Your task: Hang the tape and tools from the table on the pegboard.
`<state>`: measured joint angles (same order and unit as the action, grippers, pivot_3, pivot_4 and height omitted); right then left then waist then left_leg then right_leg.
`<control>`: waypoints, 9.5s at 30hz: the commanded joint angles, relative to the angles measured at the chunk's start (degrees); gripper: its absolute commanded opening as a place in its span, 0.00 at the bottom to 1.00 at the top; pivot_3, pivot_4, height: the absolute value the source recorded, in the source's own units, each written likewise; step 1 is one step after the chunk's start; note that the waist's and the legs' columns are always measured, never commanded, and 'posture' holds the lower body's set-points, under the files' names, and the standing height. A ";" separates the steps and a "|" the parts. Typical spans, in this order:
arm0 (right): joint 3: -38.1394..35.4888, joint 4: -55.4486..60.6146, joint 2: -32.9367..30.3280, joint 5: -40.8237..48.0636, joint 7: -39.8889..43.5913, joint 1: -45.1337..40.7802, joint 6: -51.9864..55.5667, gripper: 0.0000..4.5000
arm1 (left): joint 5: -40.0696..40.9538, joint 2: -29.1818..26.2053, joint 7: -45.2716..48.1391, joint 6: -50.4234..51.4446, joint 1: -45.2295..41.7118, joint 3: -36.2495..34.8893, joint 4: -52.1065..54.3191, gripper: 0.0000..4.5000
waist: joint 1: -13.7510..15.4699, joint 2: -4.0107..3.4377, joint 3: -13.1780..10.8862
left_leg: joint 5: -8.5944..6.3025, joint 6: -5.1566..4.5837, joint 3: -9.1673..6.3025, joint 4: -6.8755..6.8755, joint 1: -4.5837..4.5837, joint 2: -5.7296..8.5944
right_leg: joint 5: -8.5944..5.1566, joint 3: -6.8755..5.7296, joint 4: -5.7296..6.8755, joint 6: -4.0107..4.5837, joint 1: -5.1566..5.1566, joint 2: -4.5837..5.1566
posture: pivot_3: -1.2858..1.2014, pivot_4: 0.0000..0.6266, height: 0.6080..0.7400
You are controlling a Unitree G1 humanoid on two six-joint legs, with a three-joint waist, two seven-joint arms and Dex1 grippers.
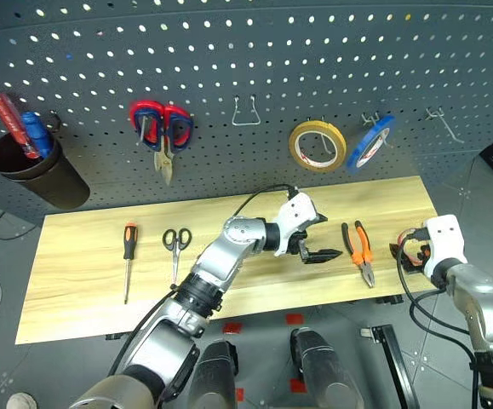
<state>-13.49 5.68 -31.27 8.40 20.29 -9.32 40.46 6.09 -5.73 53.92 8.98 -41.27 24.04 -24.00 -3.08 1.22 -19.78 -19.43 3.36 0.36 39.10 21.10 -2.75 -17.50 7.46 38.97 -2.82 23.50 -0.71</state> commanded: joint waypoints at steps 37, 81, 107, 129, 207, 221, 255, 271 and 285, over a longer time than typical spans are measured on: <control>-2.45 -25.17 2.34 1.69 -4.07 -10.73 -6.57 0.00 | -3.72 8.40 5.15 -12.26 -11.87 -4.98 -17.87 1.00 | 0.03 0.04 -3.36 | 0.27 -0.27 -0.31 0.96 1.14 0.15 | 0.19 -0.40 0.61 -0.34 0.68 0.31 | 0.50 0.73 1.00; 0.14 -32.68 3.85 -6.27 -14.48 -20.83 -52.18 0.00 | 0.21 12.16 -14.77 -6.40 -5.85 -11.27 4.69 1.00 | -0.69 -0.50 8.23 | 0.99 -0.52 -0.33 0.89 2.32 1.28 | 0.58 -0.67 0.53 -0.98 1.73 1.58 | 0.50 0.19 1.00; -1.36 -5.24 6.63 -1.25 -14.07 -1.62 -29.45 1.00 | -0.03 6.17 -9.73 -6.65 2.85 -8.93 9.92 1.00 | -2.41 -0.79 9.50 | 1.06 -0.70 -0.40 0.92 2.29 1.23 | 0.58 -0.67 0.99 -0.99 1.64 1.83 | 0.44 0.22 1.00; 3.97 11.64 13.03 3.46 -14.11 -6.05 16.59 1.00 | -0.35 -7.06 -5.88 -4.97 14.97 -8.03 17.09 1.00 | -7.14 -0.79 8.79 | 0.59 -1.52 -1.81 0.86 0.90 1.99 | 0.54 -0.88 0.00 -1.17 -0.36 2.08 | 0.48 0.44 1.00; 11.45 -8.86 3.35 1.37 -0.75 -15.96 12.89 0.66 | -0.04 -8.13 -4.94 -2.58 14.97 -6.49 20.63 1.00 | -0.15 -0.28 -0.03 | 1.15 -1.25 -3.02 0.88 1.90 2.04 | 0.54 -2.26 0.00 -1.16 0.16 2.54 | 0.52 0.52 1.00; 12.00 20.63 15.42 5.55 -4.83 -8.99 8.21 0.66 | 8.78 -16.23 -10.23 11.57 27.91 -15.09 47.78 1.00 | 0.73 -0.39 3.70 | 1.72 -0.51 -3.51 0.82 3.13 2.19 | 0.56 -2.96 0.10 -1.14 1.19 2.87 | 0.54 0.26 1.00; 16.91 -28.66 32.42 -12.94 -22.39 -44.16 -57.62 0.66 | 5.89 -7.09 -34.14 12.67 15.67 -22.36 41.98 1.00 | 5.82 0.07 11.56 | 1.87 -0.31 -3.69 0.72 2.62 2.75 | 0.58 -3.66 0.14 -1.08 0.66 2.85 | 0.60 0.19 1.00; 15.27 -45.13 32.20 -14.57 -27.89 -46.04 -67.33 0.66 | 4.62 -7.10 -30.61 7.29 9.59 -20.65 30.53 1.00 | 5.36 0.05 11.54 | 1.87 -0.33 -3.66 0.68 2.49 2.75 | 0.58 -3.70 0.26 -1.07 0.63 2.85 | 0.61 0.24 1.00; 13.32 -52.31 31.46 -14.52 -31.56 -48.16 -69.56 0.66 | 4.85 -7.51 -30.27 8.39 10.00 -20.82 31.71 1.00 | 6.01 0.03 11.49 | 1.86 -0.34 -3.66 0.68 2.31 2.86 | 0.56 -3.72 0.59 -1.05 0.60 2.97 | 0.62 0.25 1.00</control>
<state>1.17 -47.69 0.95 -6.03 -9.75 -55.41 -27.20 10.92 -12.94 23.29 17.44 -30.48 3.41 5.59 2.92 1.24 -8.29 -17.56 3.01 -3.29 39.79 23.41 0.12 -16.94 3.74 39.56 -3.86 24.10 2.27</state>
